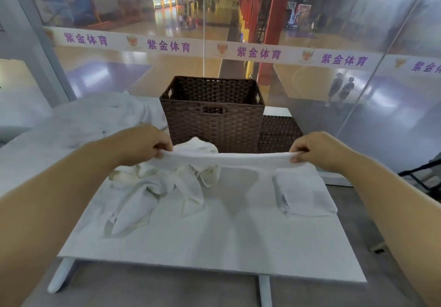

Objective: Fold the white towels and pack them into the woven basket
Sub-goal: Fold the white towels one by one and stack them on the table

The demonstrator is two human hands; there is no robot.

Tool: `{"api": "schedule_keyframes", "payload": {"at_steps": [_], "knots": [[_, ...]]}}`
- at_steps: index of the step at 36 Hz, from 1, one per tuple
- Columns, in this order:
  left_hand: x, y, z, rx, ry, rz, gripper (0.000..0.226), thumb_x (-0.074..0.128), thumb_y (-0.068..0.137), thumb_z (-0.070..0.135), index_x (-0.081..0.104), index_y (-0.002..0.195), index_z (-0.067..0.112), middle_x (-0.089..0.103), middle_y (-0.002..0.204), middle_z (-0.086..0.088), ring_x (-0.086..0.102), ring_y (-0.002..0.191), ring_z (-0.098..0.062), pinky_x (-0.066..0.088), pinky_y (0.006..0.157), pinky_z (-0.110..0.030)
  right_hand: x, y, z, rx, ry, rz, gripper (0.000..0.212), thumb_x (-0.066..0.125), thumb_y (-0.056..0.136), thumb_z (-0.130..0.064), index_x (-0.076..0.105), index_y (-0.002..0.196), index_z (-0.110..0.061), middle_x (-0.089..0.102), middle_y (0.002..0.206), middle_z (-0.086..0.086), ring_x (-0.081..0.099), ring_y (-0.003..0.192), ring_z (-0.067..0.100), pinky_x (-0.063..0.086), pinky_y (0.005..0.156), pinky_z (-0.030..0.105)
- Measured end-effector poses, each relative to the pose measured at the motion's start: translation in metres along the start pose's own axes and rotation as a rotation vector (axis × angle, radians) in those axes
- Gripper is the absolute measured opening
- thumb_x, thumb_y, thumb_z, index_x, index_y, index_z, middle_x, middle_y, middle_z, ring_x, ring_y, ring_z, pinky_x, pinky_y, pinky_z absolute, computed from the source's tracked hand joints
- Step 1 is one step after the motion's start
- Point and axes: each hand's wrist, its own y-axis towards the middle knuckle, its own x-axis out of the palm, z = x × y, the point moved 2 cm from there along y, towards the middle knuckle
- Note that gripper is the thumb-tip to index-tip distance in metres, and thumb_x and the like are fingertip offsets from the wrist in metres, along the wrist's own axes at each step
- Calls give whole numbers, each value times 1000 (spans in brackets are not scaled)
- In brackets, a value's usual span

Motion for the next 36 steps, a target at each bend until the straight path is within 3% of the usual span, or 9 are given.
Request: {"api": "schedule_keyframes", "payload": {"at_steps": [2, 7, 10, 13, 19, 22, 25, 31, 36], "knots": [[28, -13, 0, -8, 4, -68, 23, 61, 87, 11, 66, 95, 32, 57, 86, 21, 47, 76, 7, 33, 63, -12, 29, -11, 2, 19, -21, -39, 3, 68, 86, -22, 69, 83, -23, 66, 83, -9, 57, 80, 12, 43, 73, 26], [113, -48, -5, -81, -33, -235, 42, 43, 84, -3, 64, 93, 32, 61, 98, 8, 55, 88, -12, 47, 80, -30, 117, -40, 6, 80, -46, -177, 10, 60, 91, -20, 69, 94, -22, 62, 90, -7, 54, 89, 16, 41, 75, 28], [159, -70, -9, -99, -7, -304, 46, 38, 83, -4, 62, 98, 32, 57, 98, 6, 55, 86, -15, 46, 76, -29, 163, -58, 6, 122, -1, -251, 17, 57, 93, -17, 70, 103, -21, 66, 103, 1, 57, 92, 19, 46, 80, 31], [193, -88, -13, -116, -30, -373, 48, 39, 84, -4, 61, 106, 31, 55, 101, 5, 53, 88, -13, 43, 75, -25, 195, -75, 6, 129, 8, -322, 18, 55, 93, -14, 69, 103, -20, 67, 104, 0, 57, 91, 18, 46, 79, 29], [217, -104, -16, -105, -127, -452, 27, 50, 91, 10, 63, 108, 26, 58, 113, 6, 49, 94, -9, 35, 79, -21, 212, -93, 11, 163, 44, -392, 14, 58, 91, -15, 68, 100, -19, 63, 101, -3, 54, 86, 14, 39, 69, 24], [218, -102, -15, -100, -160, -445, 21, 51, 93, 14, 63, 107, 25, 59, 113, 5, 51, 96, -10, 36, 79, -21, 210, -95, 13, 169, 42, -431, 9, 61, 89, -16, 65, 88, -24, 57, 92, -6, 52, 82, 12, 35, 61, 18], [218, -98, -13, -122, -187, -436, 22, 51, 93, 16, 62, 110, 24, 59, 117, 3, 52, 102, -13, 40, 86, -24, 209, -93, 15, 183, 36, -451, 20, 63, 88, -17, 54, 76, -30, 53, 85, -10, 48, 76, 8, 31, 57, 16], [227, -90, -13, -169, -191, -477, 24, 49, 94, 20, 61, 114, 26, 57, 120, 4, 51, 104, -12, 38, 88, -23, 215, -75, 21, 180, 50, -478, 9, 64, 87, -20, 60, 86, -28, 55, 91, -8, 50, 82, 11, 33, 61, 19], [239, -78, -10, -196, -192, -564, 18, 50, 91, 27, 64, 103, 27, 61, 107, 9, 53, 93, -8, 42, 83, -24, 232, -58, 24, 146, 65, -599, 9, 60, 88, -27, 66, 92, -22, 59, 97, -7, 53, 90, 11, 38, 72, 22]]}}
